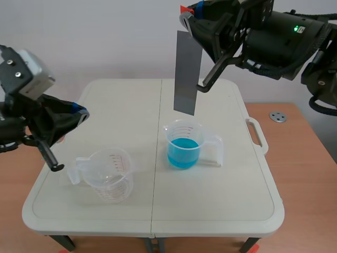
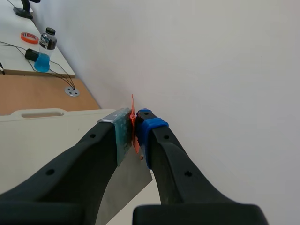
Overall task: Hold the metal plate by the orange handle, dip it into the blue solution, take it out and point at it, then put the plate back in the beaker on the left.
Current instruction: 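Put the plate into the left beaker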
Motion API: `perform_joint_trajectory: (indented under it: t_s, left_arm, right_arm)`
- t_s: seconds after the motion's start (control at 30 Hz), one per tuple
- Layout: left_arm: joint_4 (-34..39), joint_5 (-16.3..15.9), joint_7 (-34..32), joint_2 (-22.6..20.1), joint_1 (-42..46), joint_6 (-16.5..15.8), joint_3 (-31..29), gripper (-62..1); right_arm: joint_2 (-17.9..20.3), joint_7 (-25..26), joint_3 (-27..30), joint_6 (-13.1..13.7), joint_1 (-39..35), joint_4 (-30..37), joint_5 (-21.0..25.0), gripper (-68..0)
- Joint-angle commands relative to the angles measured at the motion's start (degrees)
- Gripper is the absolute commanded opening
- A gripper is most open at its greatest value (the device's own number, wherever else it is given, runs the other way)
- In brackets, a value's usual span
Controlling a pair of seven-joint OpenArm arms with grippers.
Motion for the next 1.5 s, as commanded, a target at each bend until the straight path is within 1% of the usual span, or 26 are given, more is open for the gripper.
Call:
perform_joint_trajectory:
  t_s: [0.0, 0.1, 0.23, 0.33, 0.43, 0.57, 0.7, 0.97, 1.07, 1.27, 1.47]
  left_arm:
    - [0.9, -0.8, -2.0, -0.3, 3.5, 1.6, -3.0, -59.6]
    - [2.7, -1.3, -4.5, -0.9, 11.1, 3.5, -9.4, -59.6]
    - [4.5, -2.3, -7.4, -0.9, 20.8, 3.9, -16.9, -59.6]
    - [5.4, -3.8, -9.9, -0.7, 27.9, 3.9, -21.3, -59.6]
    - [5.6, -3.8, -12.2, 0.5, 33.9, 3.8, -24.9, -59.6]
    - [5.6, -3.7, -13.6, 3.4, 40.2, 3.8, -28.6, -59.6]
    - [5.6, -3.5, -14.4, 5.9, 45.3, 3.8, -30.9, -59.6]
    - [5.5, -3.1, -16.9, 9.4, 53.7, 3.8, -33.5, -59.6]
    - [5.5, -2.8, -18.0, 10.5, 56.0, 3.8, -34.3, -59.6]
    - [5.5, 0.0, -20.2, 12.0, 59.7, 3.8, -35.0, -59.6]
    - [5.4, 0.2, -20.9, 12.5, 61.2, 3.8, -35.0, -59.6]
  right_arm:
    - [0.3, 0.8, 0.0, 0.3, 0.7, 1.2, 1.7, -66.2]
    - [0.3, 0.9, -0.6, 0.3, 0.7, 1.2, 1.9, -66.2]
    - [0.3, 0.9, -1.8, 0.3, 0.7, 1.2, 1.9, -66.2]
    - [0.3, 0.9, -2.8, 0.3, 0.9, 1.2, 1.9, -66.2]
    - [0.3, 0.9, -4.1, 0.3, 1.5, 1.2, 1.9, -66.2]
    - [0.2, 1.1, -5.9, 0.3, 2.4, 1.2, 2.1, -66.2]
    - [0.0, 1.0, -7.9, 0.3, 3.0, 1.2, 2.5, -66.2]
    - [-0.5, 0.8, -12.5, 0.3, 3.7, 1.2, 3.3, -66.2]
    - [-1.5, -0.2, -13.8, 0.3, 3.7, 1.2, 3.3, -66.2]
    - [-4.4, -2.5, -15.9, 0.3, 3.7, 1.2, 3.3, -66.2]
    - [-6.6, -5.1, -18.7, 0.3, 3.7, 1.2, 3.1, -66.2]
